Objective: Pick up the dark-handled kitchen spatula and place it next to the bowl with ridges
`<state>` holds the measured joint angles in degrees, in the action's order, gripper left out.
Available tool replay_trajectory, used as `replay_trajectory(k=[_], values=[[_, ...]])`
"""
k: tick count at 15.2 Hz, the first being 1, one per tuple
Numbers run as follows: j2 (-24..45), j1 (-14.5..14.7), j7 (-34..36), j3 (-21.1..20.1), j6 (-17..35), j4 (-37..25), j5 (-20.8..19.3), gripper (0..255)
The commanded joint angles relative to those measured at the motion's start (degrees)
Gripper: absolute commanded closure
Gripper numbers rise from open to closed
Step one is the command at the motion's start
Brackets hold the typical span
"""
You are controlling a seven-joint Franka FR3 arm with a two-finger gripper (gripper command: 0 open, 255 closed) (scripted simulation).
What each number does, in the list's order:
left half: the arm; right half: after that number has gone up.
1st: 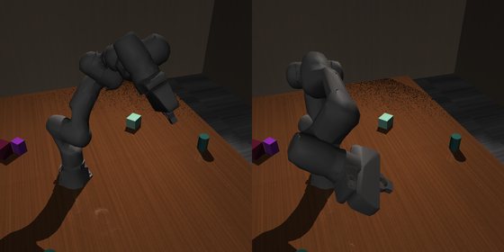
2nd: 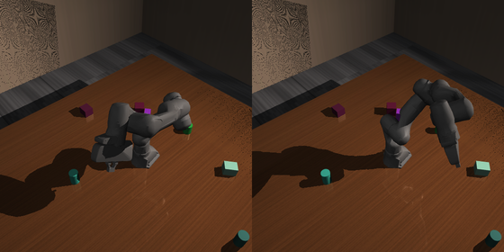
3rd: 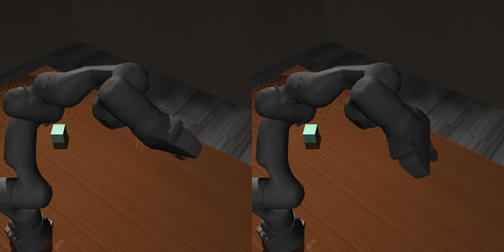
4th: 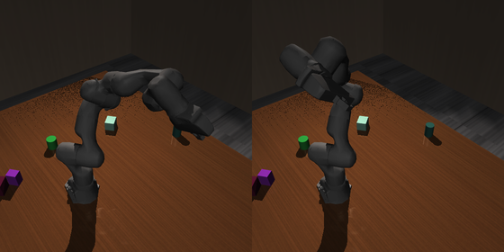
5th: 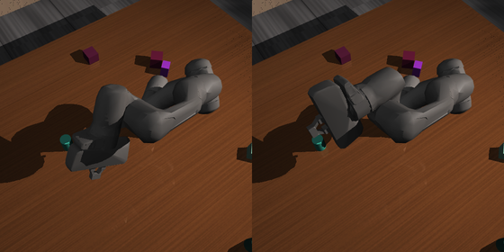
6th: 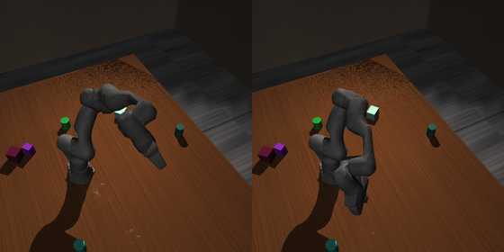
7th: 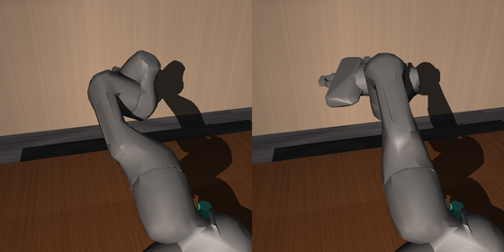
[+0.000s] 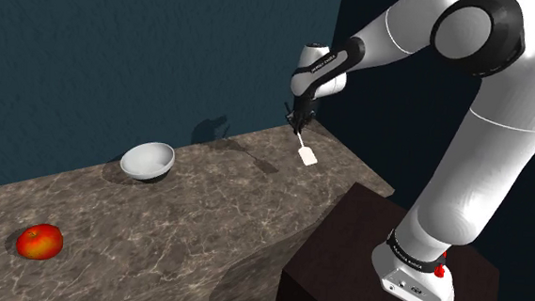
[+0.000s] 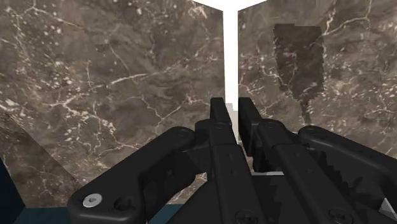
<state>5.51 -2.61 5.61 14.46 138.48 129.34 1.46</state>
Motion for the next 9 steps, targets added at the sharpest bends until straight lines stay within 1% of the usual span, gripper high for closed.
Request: replay_trajectory(k=[1,9], values=[[-0.1,1.5,3.0,-1.1,-0.1,0.0,-0.5,255],[1.9,7.8,15.0,-5.8,-1.0,-2.8,-1.8,255]])
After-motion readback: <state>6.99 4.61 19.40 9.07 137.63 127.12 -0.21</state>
